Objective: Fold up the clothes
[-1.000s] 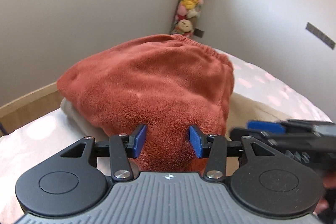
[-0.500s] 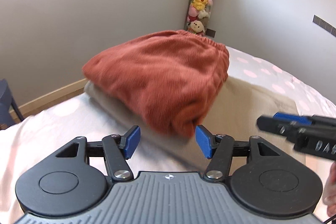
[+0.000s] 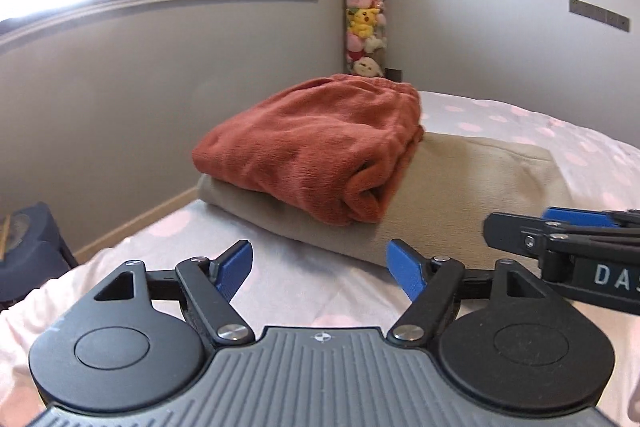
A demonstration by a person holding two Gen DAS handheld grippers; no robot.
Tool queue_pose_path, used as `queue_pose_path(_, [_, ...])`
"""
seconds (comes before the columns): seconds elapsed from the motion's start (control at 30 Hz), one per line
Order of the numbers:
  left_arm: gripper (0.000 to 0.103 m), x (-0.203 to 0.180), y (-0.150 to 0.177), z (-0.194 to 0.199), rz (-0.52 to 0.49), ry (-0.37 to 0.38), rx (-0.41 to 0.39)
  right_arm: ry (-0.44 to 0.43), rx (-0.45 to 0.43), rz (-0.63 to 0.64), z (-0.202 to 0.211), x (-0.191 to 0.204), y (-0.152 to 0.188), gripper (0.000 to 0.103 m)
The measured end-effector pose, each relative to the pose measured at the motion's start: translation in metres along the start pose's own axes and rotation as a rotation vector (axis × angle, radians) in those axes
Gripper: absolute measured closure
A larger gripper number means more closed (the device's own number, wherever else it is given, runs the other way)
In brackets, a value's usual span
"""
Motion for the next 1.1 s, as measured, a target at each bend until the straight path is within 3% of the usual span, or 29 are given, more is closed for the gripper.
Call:
queue_pose_path(0.37, [0.028, 0.021, 0.005, -0.012, 0.026, -0.082, -0.002, 0.049, -0.013, -0.028, -0.015, 0.016, 0.013, 0.034])
queue_pose_path(0.57, [0.027, 0.025, 0.003, -0.01, 0.021, -0.123, -0.044, 0.055, -0.02, -0.022, -0.017, 0.019, 0.011, 0.028])
queue_pose_path(0.87, [0.027, 0.025, 0.003, -0.013, 0.02, -0.108, -0.035, 0.108, -0.055, 0.013, -0.011, 0.015, 0.011, 0.013])
queue_pose_path(1.1, [0.027, 0.024, 0.007, -0.018, 0.029, -0.09, -0.003, 0.105, -0.053, -0.018, -0.013, 0.01, 0.014, 0.008])
Point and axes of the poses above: each gripper's, at about its wrist camera, not at the fingertips, and z roughly against the way its jaws point, x to its left, y to its underside, the point moved 6 cm from there along -z, roughly the way its jaws point, and after that the axes turned 4 degrees about z, right-handed, at the moved point
